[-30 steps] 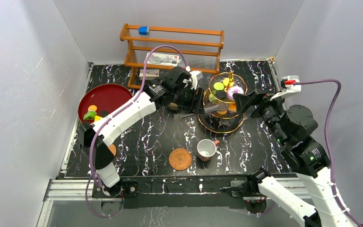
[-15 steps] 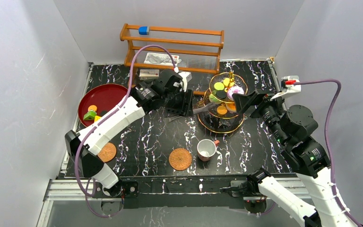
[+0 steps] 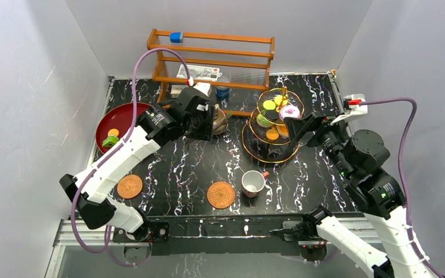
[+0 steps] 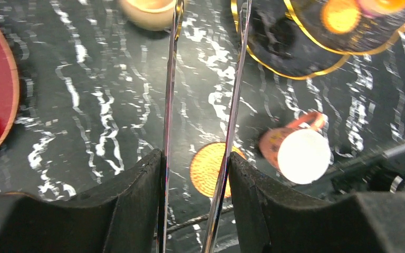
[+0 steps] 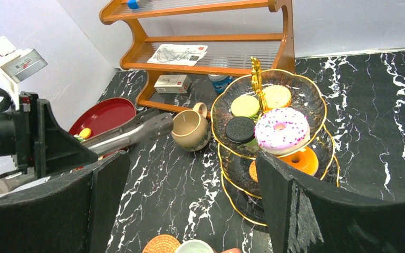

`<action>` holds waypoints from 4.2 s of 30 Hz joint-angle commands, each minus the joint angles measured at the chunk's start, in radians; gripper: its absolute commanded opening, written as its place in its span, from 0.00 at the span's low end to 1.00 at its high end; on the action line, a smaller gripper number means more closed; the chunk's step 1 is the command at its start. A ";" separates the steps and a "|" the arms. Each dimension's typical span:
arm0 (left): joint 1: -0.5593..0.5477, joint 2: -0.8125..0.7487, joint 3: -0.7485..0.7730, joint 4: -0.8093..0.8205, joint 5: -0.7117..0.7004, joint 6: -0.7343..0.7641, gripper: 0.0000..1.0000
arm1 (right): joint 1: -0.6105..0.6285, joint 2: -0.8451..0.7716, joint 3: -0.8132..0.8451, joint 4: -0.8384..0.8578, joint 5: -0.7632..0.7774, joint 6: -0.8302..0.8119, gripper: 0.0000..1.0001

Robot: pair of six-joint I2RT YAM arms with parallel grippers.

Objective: Serve the afternoon tea
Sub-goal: Place the desert on the desert table, then adjust the dessert on the tray.

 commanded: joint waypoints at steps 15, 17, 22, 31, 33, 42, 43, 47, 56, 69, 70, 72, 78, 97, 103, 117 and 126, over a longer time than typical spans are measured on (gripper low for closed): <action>0.437 -0.012 -0.156 -0.066 -0.174 0.052 0.45 | 0.003 -0.058 -0.065 0.066 -0.089 0.057 0.98; 0.495 -0.016 -0.182 -0.062 -0.179 0.058 0.44 | 0.004 -0.067 -0.079 0.080 -0.090 0.057 0.99; 0.668 -0.035 -0.305 0.024 -0.152 0.109 0.44 | 0.003 -0.049 -0.077 0.087 -0.108 0.049 0.99; 0.825 0.009 -0.399 0.117 -0.190 0.136 0.43 | 0.003 -0.021 -0.080 0.124 -0.177 0.022 0.99; 0.856 0.034 -0.377 0.111 -0.213 0.135 0.42 | 0.003 -0.023 -0.082 0.128 -0.182 0.012 0.99; 0.898 0.145 -0.289 0.137 -0.177 0.124 0.42 | 0.003 -0.031 -0.059 0.154 -0.290 0.009 0.99; 0.898 0.155 -0.286 0.133 -0.171 0.121 0.42 | 0.003 -0.030 -0.056 0.154 -0.291 0.005 0.99; 0.898 0.191 -0.282 0.105 -0.155 0.119 0.42 | 0.003 -0.030 -0.063 0.157 -0.280 0.003 0.99; 0.898 0.215 -0.267 0.102 0.028 0.106 0.39 | 0.003 -0.009 -0.073 0.176 -0.264 -0.003 0.99; 0.898 0.181 -0.164 0.023 -0.080 0.131 0.37 | 0.003 0.012 -0.087 0.196 -0.287 0.027 0.99; 0.897 0.178 -0.168 0.018 -0.091 0.131 0.37 | 0.004 0.015 -0.084 0.195 -0.289 0.027 0.99; 0.898 0.165 -0.179 0.007 -0.101 0.136 0.37 | 0.003 0.025 -0.075 0.191 -0.295 0.025 0.99; 0.898 0.157 -0.195 -0.038 -0.117 0.140 0.38 | 0.003 0.037 -0.058 0.180 -0.305 0.022 0.99; 0.897 0.169 -0.200 -0.082 -0.027 0.147 0.38 | 0.003 0.040 -0.060 0.185 -0.310 0.039 0.99; 0.889 0.166 -0.123 -0.136 -0.122 0.151 0.36 | 0.004 0.052 -0.070 0.202 -0.323 0.046 0.99; 0.883 0.223 -0.159 -0.125 -0.097 0.145 0.36 | 0.004 0.079 -0.039 0.200 -0.312 0.033 0.99; 0.873 0.229 -0.179 -0.043 0.042 0.140 0.36 | 0.003 0.079 -0.031 0.187 -0.302 0.031 0.99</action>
